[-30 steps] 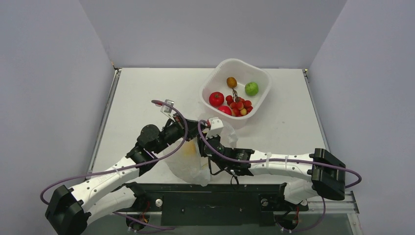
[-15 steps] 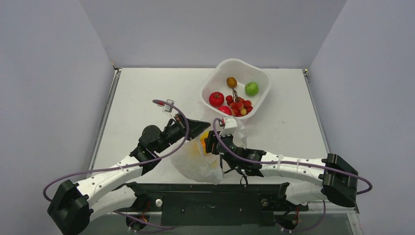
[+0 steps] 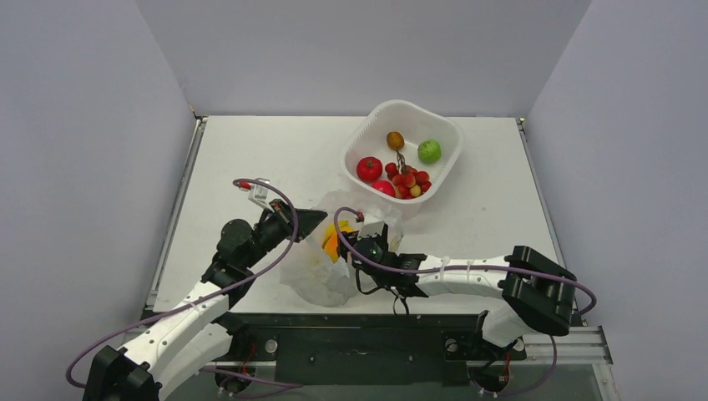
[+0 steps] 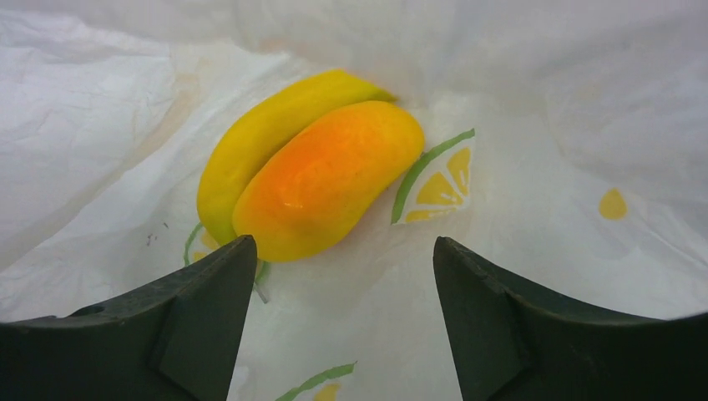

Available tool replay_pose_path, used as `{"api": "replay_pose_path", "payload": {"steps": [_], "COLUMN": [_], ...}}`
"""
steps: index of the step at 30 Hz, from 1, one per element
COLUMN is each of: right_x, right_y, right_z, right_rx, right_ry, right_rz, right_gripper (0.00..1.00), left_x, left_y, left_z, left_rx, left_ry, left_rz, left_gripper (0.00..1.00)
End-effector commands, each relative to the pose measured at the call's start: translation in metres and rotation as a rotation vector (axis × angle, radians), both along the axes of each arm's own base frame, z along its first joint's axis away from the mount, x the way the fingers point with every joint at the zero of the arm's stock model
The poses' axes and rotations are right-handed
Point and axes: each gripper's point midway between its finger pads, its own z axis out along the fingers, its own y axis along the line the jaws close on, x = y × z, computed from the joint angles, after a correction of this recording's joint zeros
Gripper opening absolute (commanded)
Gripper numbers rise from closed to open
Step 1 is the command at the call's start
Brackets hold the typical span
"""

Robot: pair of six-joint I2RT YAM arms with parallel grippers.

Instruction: Take the fake fruits out of the plastic bag

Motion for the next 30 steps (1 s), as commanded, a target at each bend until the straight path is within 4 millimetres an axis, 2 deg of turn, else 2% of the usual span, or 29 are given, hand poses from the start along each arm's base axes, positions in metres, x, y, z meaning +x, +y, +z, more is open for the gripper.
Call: {"api": "replay_pose_path", "payload": {"steps": [1,6,12,19,24,27,30], "right_x": [0.011,0.013,0.027,0.043,0.052,0.057,0.053], "right_y": [0.029,0.047,0.051,0.054,0.063,0.062,0.052], "right_z": [0.02,0.016,0.004,-0.009,-0.027,-0.026,-0.013], "right_rx": [0.077,0.07,0.014,-0.056,-0.098,-0.093,-0.039], "right_ry": [-0.023,-0.011,-0.035,-0.063,-0.071,-0.07,-0.069], "right_rz": [0.027,0.078,0.035,-0.013,-0.008,-0.023,-0.017], "right_gripper": [0.75,0.84,0.91,0.94,0.96,0.96,0.95], "left_x": [-0.006,-0.007,-0.006,-0.006,-0.007,-0.008,-0.009], "left_y": [0.005,0.007,0.005,0.003,0.004,0.002,-0.003], "left_z": [-0.006,-0.008,-0.01,-0.017,-0.021,-0.02,-0.008], "left_rx": [0.027,0.022,0.005,-0.016,-0.037,-0.048,-0.063], "left_ry": [-0.018,-0.017,-0.005,0.012,0.026,0.028,0.023], "left_rz": [-0.016,-0.007,-0.017,-0.023,-0.014,-0.026,-0.06], "left_gripper": [0.0,0.0,0.0,0.0,0.0,0.0,0.0]}}
